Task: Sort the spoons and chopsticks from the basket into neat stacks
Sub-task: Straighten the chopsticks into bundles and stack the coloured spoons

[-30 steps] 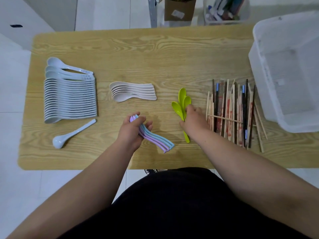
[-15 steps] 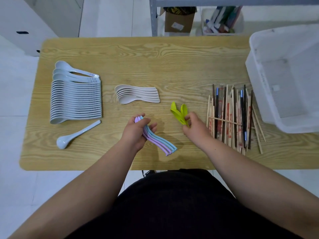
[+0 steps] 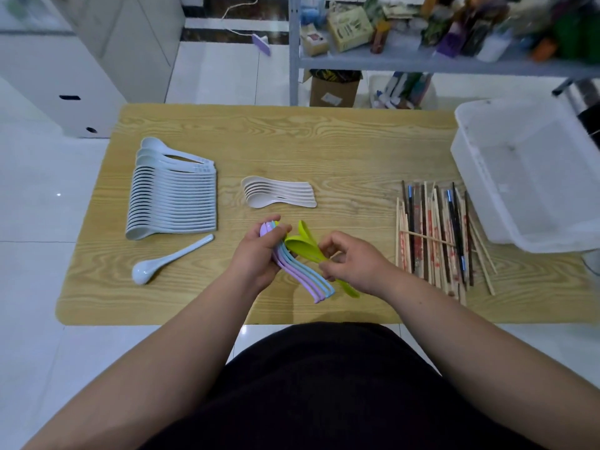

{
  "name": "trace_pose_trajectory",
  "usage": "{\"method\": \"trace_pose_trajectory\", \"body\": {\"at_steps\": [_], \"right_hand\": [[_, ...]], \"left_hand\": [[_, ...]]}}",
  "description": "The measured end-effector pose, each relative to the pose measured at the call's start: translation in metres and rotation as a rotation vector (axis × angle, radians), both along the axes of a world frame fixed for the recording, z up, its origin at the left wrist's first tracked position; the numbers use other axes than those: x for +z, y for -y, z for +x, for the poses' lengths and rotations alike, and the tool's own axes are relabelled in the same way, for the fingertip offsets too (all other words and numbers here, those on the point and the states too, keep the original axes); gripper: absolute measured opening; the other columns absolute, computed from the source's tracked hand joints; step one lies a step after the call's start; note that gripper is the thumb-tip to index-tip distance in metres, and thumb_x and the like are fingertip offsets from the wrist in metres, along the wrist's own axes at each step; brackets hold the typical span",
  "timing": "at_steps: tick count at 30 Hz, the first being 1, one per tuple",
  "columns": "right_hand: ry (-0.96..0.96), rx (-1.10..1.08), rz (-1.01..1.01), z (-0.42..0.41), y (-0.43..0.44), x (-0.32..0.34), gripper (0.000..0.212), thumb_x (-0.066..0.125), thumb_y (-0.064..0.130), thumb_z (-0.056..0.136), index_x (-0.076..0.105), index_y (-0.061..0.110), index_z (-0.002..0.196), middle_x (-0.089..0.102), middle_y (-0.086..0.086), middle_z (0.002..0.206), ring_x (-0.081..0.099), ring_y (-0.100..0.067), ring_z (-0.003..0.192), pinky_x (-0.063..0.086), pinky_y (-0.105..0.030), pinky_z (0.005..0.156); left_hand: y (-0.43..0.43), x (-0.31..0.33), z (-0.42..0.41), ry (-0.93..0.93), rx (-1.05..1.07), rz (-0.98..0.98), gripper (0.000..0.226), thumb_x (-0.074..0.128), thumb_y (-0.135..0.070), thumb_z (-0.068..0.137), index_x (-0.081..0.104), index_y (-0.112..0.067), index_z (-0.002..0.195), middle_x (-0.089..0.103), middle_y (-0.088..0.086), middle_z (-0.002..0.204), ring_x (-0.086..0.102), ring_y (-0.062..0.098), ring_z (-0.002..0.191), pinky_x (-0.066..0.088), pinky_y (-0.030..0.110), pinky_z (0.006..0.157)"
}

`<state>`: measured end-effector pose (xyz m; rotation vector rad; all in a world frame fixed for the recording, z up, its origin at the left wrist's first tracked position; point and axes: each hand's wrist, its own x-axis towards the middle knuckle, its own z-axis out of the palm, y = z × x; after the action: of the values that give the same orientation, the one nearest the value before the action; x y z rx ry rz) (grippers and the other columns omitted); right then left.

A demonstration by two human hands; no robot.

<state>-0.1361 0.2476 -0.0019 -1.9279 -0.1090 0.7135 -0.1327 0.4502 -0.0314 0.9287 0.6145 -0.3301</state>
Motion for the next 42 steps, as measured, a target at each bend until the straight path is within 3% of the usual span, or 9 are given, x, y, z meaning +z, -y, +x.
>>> {"method": "trace_pose_trajectory", "body": {"at_steps": [5, 9, 15, 23, 28, 31, 35, 40, 42], "right_hand": [[0.019, 0.049, -0.037, -0.009, -0.016, 0.005, 0.025, 0.074, 0.003, 0.086, 0.062, 0.025, 0.090, 0.066, -0.002, 0.089, 0.071, -0.023, 0.076, 0.056, -0.035, 0.076], [0.004, 0.014, -0.027, -0.010, -0.021, 0.005, 0.020, 0.078, 0.016, 0.087, 0.066, 0.028, 0.097, 0.071, -0.003, 0.088, 0.067, -0.016, 0.083, 0.054, -0.040, 0.081], [-0.158, -0.252, 0.244, -0.010, -0.030, 0.017, 0.016, 0.067, 0.008, 0.095, 0.065, 0.017, 0.107, 0.077, -0.007, 0.090, 0.075, -0.024, 0.086, 0.056, -0.037, 0.075], [-0.036, -0.228, 0.048, -0.020, -0.044, 0.013, 0.017, 0.072, 0.009, 0.089, 0.074, 0.026, 0.091, 0.075, -0.002, 0.081, 0.069, -0.013, 0.078, 0.057, -0.037, 0.078], [-0.051, -0.161, 0.028, -0.027, -0.057, 0.017, 0.016, 0.070, 0.012, 0.089, 0.077, 0.026, 0.089, 0.073, 0.003, 0.078, 0.065, -0.007, 0.073, 0.054, -0.027, 0.072], [-0.090, -0.118, 0.050, -0.030, -0.061, 0.022, 0.017, 0.067, 0.010, 0.091, 0.078, 0.022, 0.089, 0.071, -0.006, 0.081, 0.060, -0.006, 0.072, 0.048, -0.025, 0.073], [-0.153, -0.105, 0.071, -0.030, -0.063, 0.025, 0.015, 0.062, 0.007, 0.094, 0.076, 0.012, 0.095, 0.067, 0.004, 0.072, 0.055, 0.003, 0.057, 0.042, -0.011, 0.057], [-0.173, -0.149, 0.090, -0.030, -0.071, 0.020, 0.027, 0.055, 0.003, 0.093, 0.075, 0.017, 0.080, 0.071, -0.004, 0.075, 0.060, -0.012, 0.065, 0.049, -0.020, 0.058], [-0.174, -0.186, 0.101, -0.028, -0.072, 0.018, 0.028, 0.056, 0.007, 0.092, 0.076, 0.020, 0.079, 0.076, -0.009, 0.086, 0.067, -0.019, 0.076, 0.058, -0.033, 0.073]], "left_hand": [[-0.010, 0.005, -0.011, -0.003, 0.029, 0.056, 0.027, 0.069, -0.002, 0.090, 0.062, -0.018, 0.110, 0.065, 0.009, 0.086, 0.065, 0.021, 0.068, 0.055, 0.036, 0.066], [-0.023, 0.004, -0.018, -0.032, 0.096, 0.033, 0.027, 0.065, 0.002, 0.091, 0.061, -0.015, 0.111, 0.065, 0.018, 0.101, 0.069, 0.031, 0.081, 0.058, 0.042, 0.074], [-0.037, 0.008, -0.026, -0.015, 0.114, 0.040, 0.029, 0.062, 0.005, 0.092, 0.061, -0.015, 0.113, 0.065, 0.017, 0.113, 0.069, 0.038, 0.099, 0.059, 0.039, 0.074], [-0.033, 0.017, -0.031, 0.065, -0.033, 0.028, 0.032, 0.061, 0.006, 0.091, 0.061, -0.014, 0.116, 0.067, 0.018, 0.109, 0.070, 0.039, 0.099, 0.059, 0.045, 0.085], [-0.031, 0.018, -0.031, 0.103, -0.081, 0.052, 0.032, 0.063, 0.006, 0.090, 0.061, -0.014, 0.116, 0.070, 0.015, 0.093, 0.068, 0.029, 0.077, 0.056, 0.043, 0.075], [-0.031, 0.017, -0.032, 0.108, -0.115, 0.045, 0.032, 0.063, 0.002, 0.093, 0.060, -0.013, 0.120, 0.068, 0.016, 0.094, 0.066, 0.030, 0.081, 0.054, 0.046, 0.079], [-0.033, 0.017, -0.033, 0.096, -0.117, 0.054, 0.038, 0.070, -0.005, 0.091, 0.058, -0.009, 0.128, 0.067, 0.019, 0.099, 0.066, 0.033, 0.087, 0.053, 0.053, 0.090], [-0.034, 0.017, -0.031, 0.067, -0.078, 0.091, 0.028, 0.071, -0.002, 0.088, 0.064, -0.013, 0.113, 0.069, 0.016, 0.089, 0.068, 0.031, 0.076, 0.057, 0.049, 0.079], [-0.034, 0.018, -0.031, 0.059, -0.062, 0.084, 0.026, 0.067, 0.001, 0.089, 0.062, -0.012, 0.111, 0.069, 0.017, 0.086, 0.070, 0.031, 0.072, 0.059, 0.044, 0.071]]}}
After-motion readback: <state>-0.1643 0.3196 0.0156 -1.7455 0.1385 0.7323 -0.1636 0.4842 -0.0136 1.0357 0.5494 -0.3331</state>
